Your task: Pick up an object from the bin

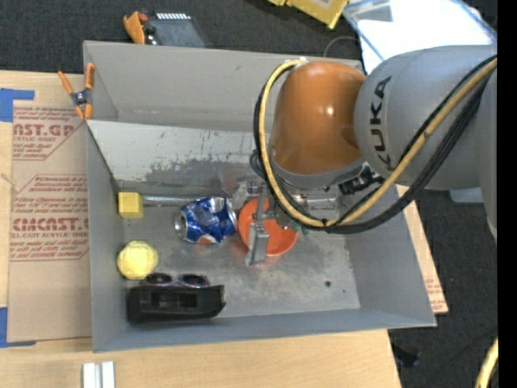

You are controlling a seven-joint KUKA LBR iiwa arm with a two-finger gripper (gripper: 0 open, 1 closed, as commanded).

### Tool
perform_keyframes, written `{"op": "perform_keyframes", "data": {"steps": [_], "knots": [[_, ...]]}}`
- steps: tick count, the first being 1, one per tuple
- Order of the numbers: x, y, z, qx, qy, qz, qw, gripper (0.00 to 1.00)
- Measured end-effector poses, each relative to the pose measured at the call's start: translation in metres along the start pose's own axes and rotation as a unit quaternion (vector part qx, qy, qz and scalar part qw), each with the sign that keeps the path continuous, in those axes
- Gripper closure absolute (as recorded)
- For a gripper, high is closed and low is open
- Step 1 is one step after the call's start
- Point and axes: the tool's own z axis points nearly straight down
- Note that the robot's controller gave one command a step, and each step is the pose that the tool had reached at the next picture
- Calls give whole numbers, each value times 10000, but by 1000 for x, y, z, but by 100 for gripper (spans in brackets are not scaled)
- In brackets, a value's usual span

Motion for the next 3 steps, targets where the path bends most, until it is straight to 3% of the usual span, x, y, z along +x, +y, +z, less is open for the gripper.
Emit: {"op": "perform_keyframes", "data": {"steps": [1,2,3], "knots": [[-2,-1,-4,-3,-39,7,10000,0],[-23,26,53,0,-62,-515,9987,0],[-47,51,132,4,-100,-1852,9827,0]]}}
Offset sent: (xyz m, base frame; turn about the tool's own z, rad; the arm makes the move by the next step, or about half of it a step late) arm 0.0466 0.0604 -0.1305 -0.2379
